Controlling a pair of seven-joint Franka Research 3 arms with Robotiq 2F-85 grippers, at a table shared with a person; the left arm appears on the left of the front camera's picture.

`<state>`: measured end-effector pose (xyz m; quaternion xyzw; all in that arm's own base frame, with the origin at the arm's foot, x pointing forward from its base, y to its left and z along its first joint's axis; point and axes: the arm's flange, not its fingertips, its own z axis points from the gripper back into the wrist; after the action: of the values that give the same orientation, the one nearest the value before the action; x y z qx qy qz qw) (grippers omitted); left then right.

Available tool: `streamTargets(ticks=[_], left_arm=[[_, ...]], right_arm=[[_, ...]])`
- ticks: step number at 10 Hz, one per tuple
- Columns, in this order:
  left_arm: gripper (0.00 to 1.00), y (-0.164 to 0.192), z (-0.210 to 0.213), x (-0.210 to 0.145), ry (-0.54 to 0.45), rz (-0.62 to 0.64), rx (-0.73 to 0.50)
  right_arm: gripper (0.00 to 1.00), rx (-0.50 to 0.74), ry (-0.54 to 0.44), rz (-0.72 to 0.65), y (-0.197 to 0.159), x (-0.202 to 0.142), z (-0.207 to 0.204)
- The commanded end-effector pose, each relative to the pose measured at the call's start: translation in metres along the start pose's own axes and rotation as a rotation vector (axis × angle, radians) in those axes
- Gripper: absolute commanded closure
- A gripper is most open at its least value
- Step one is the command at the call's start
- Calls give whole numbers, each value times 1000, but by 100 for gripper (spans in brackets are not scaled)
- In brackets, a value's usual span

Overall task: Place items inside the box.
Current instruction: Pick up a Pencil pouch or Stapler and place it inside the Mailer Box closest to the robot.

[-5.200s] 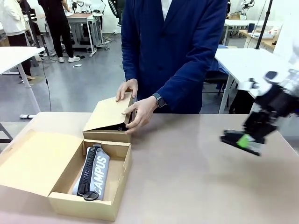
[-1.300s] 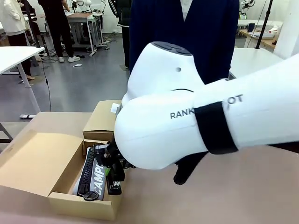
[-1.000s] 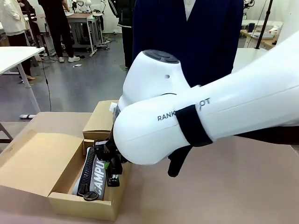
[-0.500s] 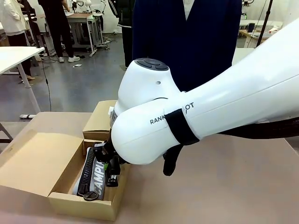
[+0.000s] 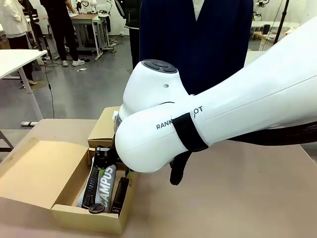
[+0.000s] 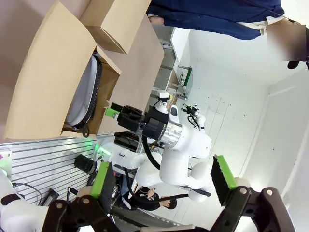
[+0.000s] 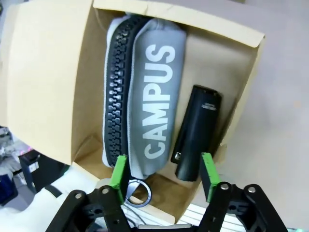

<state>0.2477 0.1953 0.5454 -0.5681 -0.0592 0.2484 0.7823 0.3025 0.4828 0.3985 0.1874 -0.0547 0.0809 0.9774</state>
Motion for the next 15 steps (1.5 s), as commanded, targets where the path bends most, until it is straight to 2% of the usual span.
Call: streamTargets(ticks=[1, 3, 4, 7, 9, 10, 13, 15], left_arm=[[0, 1, 2, -3, 9, -11, 5], [0, 1, 2, -3, 9, -11, 5], [0, 1, 2, -3, 9, -11, 5], [0, 1, 2, -3, 9, -11, 5], [0, 1, 2, -3, 9, -11, 5], [0, 1, 2, -3, 9, -11, 5], [0, 1, 2, -3, 9, -11, 5], [0, 1, 2, -3, 9, -11, 5]], right_arm=[[0, 29, -27, -39, -2, -2, 4], [0, 69, -17, -20, -10, -3, 14], [0, 196, 52, 55, -27, -6, 33], [0, 438, 129, 117, -137, -23, 116], [0, 607, 62, 198, -219, -56, 181], [0, 653, 32, 185, -253, -70, 200], [0, 844, 19, 206, -345, -103, 229], [0, 1028, -22, 257, -396, -132, 235]])
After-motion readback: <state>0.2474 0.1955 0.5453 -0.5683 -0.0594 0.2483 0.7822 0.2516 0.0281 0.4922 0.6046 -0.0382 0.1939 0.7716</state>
